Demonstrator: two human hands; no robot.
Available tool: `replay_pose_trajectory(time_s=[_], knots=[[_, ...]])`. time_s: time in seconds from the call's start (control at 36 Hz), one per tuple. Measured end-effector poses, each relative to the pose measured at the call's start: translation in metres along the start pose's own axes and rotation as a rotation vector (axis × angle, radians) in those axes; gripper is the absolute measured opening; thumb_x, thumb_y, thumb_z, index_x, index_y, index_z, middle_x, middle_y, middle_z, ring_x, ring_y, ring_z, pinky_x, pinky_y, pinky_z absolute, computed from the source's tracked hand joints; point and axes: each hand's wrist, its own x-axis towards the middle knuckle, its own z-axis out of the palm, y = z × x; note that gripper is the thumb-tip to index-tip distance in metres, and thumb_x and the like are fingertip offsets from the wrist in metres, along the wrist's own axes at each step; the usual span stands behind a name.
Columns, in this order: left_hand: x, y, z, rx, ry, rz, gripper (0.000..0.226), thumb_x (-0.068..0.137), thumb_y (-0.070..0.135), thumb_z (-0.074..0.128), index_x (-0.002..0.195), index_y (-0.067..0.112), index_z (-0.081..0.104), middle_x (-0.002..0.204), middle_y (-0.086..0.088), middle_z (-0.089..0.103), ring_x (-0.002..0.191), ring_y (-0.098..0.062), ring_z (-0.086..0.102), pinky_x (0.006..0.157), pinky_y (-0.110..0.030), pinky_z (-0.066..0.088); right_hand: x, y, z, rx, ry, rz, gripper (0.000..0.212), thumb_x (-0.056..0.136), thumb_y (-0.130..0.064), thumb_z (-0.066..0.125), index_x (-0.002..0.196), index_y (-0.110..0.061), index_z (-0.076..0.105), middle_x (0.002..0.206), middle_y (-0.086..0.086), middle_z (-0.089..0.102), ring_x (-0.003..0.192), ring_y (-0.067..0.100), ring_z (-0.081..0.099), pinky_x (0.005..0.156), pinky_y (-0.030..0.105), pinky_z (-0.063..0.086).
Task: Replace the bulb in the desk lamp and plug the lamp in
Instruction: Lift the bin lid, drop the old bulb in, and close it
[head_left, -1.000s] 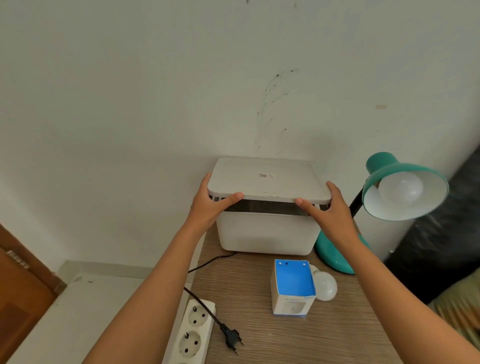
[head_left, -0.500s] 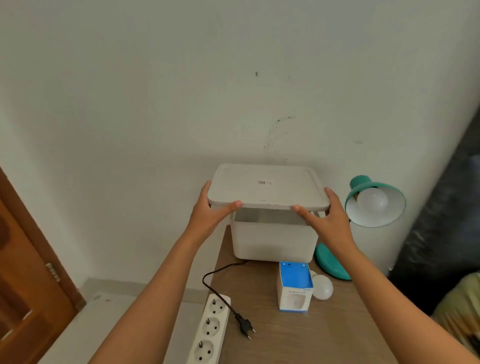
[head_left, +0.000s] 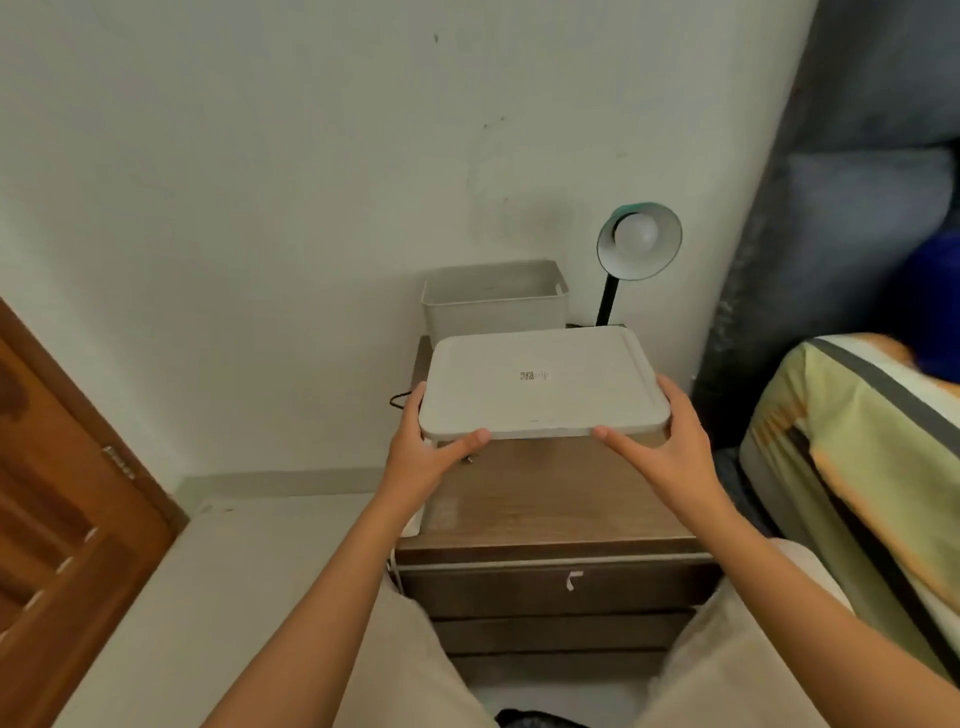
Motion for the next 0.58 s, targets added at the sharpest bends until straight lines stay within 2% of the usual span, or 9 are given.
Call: replay_pose_trajectory(time_s=[0.08,0.14,0.19,0.33,0.39,0.44,0.53,0.58], knots=[[-0.028,-0.020,0.014,0.057,-0.034,-0.070,0.084,0.067,0.034,0.081,0.134,0.034,0.031,0.120,0.019,0.045,0.112,0.000,0.044,0.091,-0.020,0.044,-0.036,0.023,-0.006,-0.026,0.001,0.073,0.088,0.065,-0.039,0.079,0.138,-0.027,0.032,0.128,-0.017,0.038,0.120,0.004,0.038,0.101,0.028,0.036],[-0.042,-0.031,0.021,0.064,-0.071,-0.104,0.073,0.071,0.024,0.079,0.125,0.039,0.031,0.114,0.025,0.044,0.104,0.007,0.044,0.081,-0.008,0.042,-0.053,0.041,-0.008,-0.051,-0.018,0.143,0.091,0.062,-0.045,0.079,0.137,-0.026,0.033,0.136,-0.012,0.042,0.124,0.008,0.041,0.104,0.033,0.038],[-0.052,-0.042,0.028,0.100,-0.109,-0.133,0.072,0.072,0.023,0.078,0.121,0.040,0.028,0.108,0.032,0.039,0.098,0.013,0.042,0.070,-0.003,0.041,-0.063,0.055,-0.010,-0.081,-0.052,0.214,0.098,0.059,-0.050,0.078,0.140,-0.022,0.032,0.142,-0.002,0.042,0.129,0.016,0.041,0.105,0.037,0.040],[-0.053,-0.060,0.039,0.160,-0.151,-0.177,0.077,0.068,0.035,0.080,0.124,0.041,0.027,0.110,0.034,0.040,0.101,0.015,0.040,0.078,-0.008,0.036,-0.064,0.079,-0.011,-0.132,-0.121,0.296,0.089,0.067,-0.037,0.080,0.139,-0.017,0.033,0.141,0.003,0.044,0.119,0.011,0.041,0.099,0.030,0.037],[-0.051,-0.067,0.044,0.177,-0.193,-0.195,0.077,0.067,0.041,0.080,0.128,0.040,0.031,0.119,0.027,0.047,0.110,0.010,0.044,0.087,-0.014,0.041,-0.059,0.088,-0.011,-0.159,-0.151,0.339,0.094,0.066,-0.043,0.079,0.142,-0.018,0.029,0.146,0.004,0.039,0.129,0.017,0.039,0.105,0.035,0.035],[-0.047,-0.076,0.048,0.215,-0.225,-0.207,0.077,0.065,0.052,0.078,0.128,0.041,0.035,0.126,0.020,0.049,0.118,0.000,0.046,0.096,-0.028,0.045,-0.054,0.095,-0.010,-0.189,-0.185,0.363,0.098,0.067,-0.046,0.077,0.145,-0.017,0.024,0.151,0.005,0.033,0.136,0.022,0.034,0.110,0.039,0.031],[-0.043,-0.085,0.052,0.401,-0.235,-0.185,0.081,0.062,0.068,0.070,0.128,0.039,0.035,0.125,0.016,0.047,0.118,-0.006,0.045,0.096,-0.039,0.046,-0.046,0.101,-0.009,-0.263,-0.235,0.363,0.101,0.070,-0.048,0.074,0.147,-0.015,0.018,0.155,0.005,0.025,0.140,0.023,0.028,0.113,0.039,0.026],[-0.041,-0.090,0.053,0.530,-0.230,-0.178,0.092,0.061,0.078,0.062,0.133,0.033,0.029,0.132,0.008,0.042,0.124,-0.016,0.040,0.099,-0.045,0.043,-0.041,0.103,-0.009,-0.291,-0.263,0.356,0.098,0.073,-0.047,0.071,0.148,-0.015,0.016,0.155,0.005,0.024,0.141,0.023,0.027,0.113,0.037,0.025]])
